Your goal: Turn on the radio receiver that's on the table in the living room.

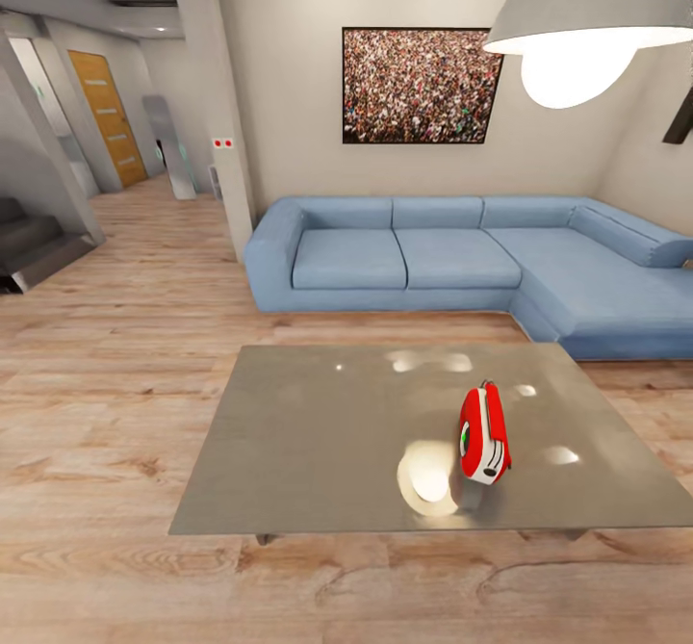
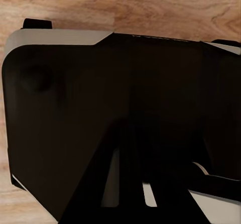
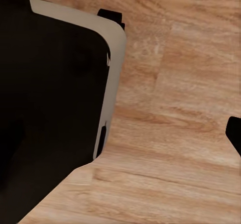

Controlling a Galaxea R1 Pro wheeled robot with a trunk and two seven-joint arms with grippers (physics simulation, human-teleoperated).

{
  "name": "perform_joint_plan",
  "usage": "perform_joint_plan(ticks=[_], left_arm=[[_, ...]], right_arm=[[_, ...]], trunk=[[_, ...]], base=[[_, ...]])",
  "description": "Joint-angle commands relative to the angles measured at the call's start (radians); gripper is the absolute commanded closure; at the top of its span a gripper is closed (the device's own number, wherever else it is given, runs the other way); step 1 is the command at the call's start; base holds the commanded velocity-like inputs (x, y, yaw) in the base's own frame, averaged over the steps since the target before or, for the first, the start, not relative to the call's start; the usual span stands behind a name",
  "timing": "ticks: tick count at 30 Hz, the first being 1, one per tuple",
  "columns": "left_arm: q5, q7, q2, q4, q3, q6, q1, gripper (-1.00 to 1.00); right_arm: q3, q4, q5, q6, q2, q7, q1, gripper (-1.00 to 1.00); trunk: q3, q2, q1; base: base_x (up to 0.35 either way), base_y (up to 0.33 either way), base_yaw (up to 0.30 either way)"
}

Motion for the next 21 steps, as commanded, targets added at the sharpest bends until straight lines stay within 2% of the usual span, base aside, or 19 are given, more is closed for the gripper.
perform_joint_plan(ticks=[1,7,8,10,14,21], left_arm=[[0.0,0.0,0.0,0.0,0.0,0.0,0.0,1.0],[0.0,0.0,0.001,0.0,0.0,0.0,0.0,1.0],[0.0,0.0,0.001,0.0,0.0,0.0,0.0,1.0],[0.0,0.0,0.001,0.0,0.0,0.0,0.0,1.0],[0.0,0.0,0.001,0.0,0.0,0.0,0.0,1.0],[0.0,0.0,0.001,0.0,0.0,0.0,0.0,1.0]], right_arm=[[0.0,0.0,0.0,0.0,0.004,0.0,0.001,-1.0],[0.0,0.0,0.0,0.001,0.024,-0.024,0.013,-1.0],[0.0,0.0,0.0,-0.001,0.043,-0.037,0.034,-1.0],[0.0,0.0,-0.001,-0.003,0.059,-0.041,0.046,-1.0],[0.0,0.0,-0.002,-0.005,0.068,-0.066,0.06,-1.0],[0.0,0.0,-0.003,-0.005,0.07,-0.08,0.065,-1.0]], trunk=[[0.002,0.0,0.0],[0.011,0.0,0.0],[0.013,0.0,0.0],[0.016,0.0,0.0],[0.022,0.0,0.0],[0.033,0.0,0.0]], base=[[0.0,0.0,0.0],[0.0,0.0,0.0],[0.0,0.0,0.0],[0.0,0.0,0.0],[0.0,0.0,0.0],[0.0,0.0,0.0]])
